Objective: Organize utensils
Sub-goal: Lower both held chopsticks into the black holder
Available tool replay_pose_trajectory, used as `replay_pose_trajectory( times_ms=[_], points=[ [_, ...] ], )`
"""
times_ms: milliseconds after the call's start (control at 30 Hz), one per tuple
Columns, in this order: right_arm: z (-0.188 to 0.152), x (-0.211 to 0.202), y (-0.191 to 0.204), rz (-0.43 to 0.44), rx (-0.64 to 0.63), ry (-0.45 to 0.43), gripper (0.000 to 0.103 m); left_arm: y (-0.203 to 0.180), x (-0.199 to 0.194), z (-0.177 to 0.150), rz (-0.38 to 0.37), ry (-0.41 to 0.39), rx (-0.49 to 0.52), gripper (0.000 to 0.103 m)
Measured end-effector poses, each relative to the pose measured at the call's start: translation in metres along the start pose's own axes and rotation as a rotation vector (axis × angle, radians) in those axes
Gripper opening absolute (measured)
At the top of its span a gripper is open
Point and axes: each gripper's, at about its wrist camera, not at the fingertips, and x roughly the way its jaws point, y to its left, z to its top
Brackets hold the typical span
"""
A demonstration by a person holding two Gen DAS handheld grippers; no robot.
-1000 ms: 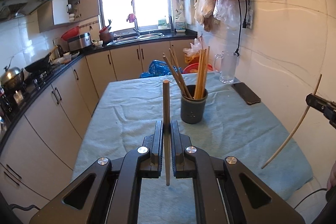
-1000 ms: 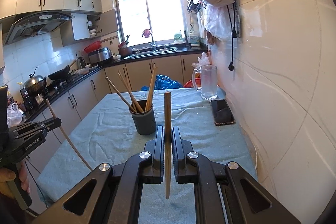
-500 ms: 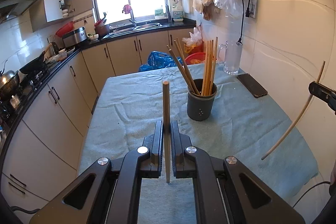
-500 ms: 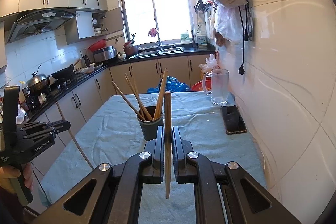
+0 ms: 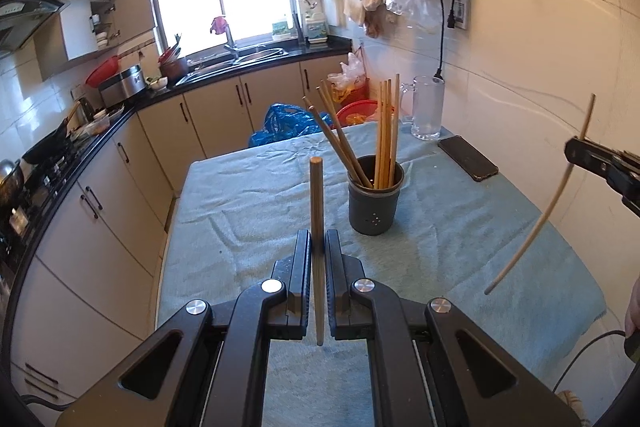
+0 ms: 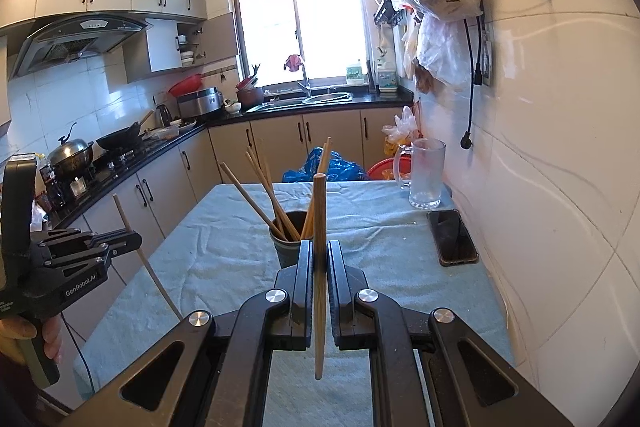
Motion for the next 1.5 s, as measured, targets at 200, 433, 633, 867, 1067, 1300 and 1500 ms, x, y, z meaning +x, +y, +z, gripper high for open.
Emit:
replay_pose_trajectory(
  times_ms=[200, 433, 633, 867, 1067, 1300, 1500],
  points=[
    [0.01, 0.008, 0.009, 0.008, -0.014, -0.006, 0.008, -0.003, 0.0, 0.006, -0.016, -0.006, 0.026, 0.006],
    [0.021, 0.013, 0.005, 0.01, -0.025, -0.025, 0.008, -0.004, 0.001, 0.012, -0.033, -0.006, 0.016, 0.006],
    [0.033, 0.019, -0.007, 0.036, 0.008, -0.037, 0.008, -0.005, -0.003, 0.019, -0.062, -0.027, 0.022, 0.006],
    [0.061, 0.024, -0.015, 0.042, 0.015, -0.087, 0.008, 0.001, -0.015, 0.048, -0.118, -0.069, -0.007, 0.006],
    [0.088, 0.034, -0.016, 0.05, 0.021, -0.145, 0.008, 0.007, -0.028, 0.083, -0.167, -0.14, -0.052, 0.006],
    [0.114, 0.067, -0.014, 0.098, 0.067, -0.174, 0.008, 0.003, -0.025, 0.12, -0.194, -0.256, -0.1, 0.006],
    [0.121, 0.107, -0.021, 0.088, 0.121, -0.172, 0.008, 0.003, 0.013, 0.138, -0.17, -0.298, -0.141, 0.006]
  ],
)
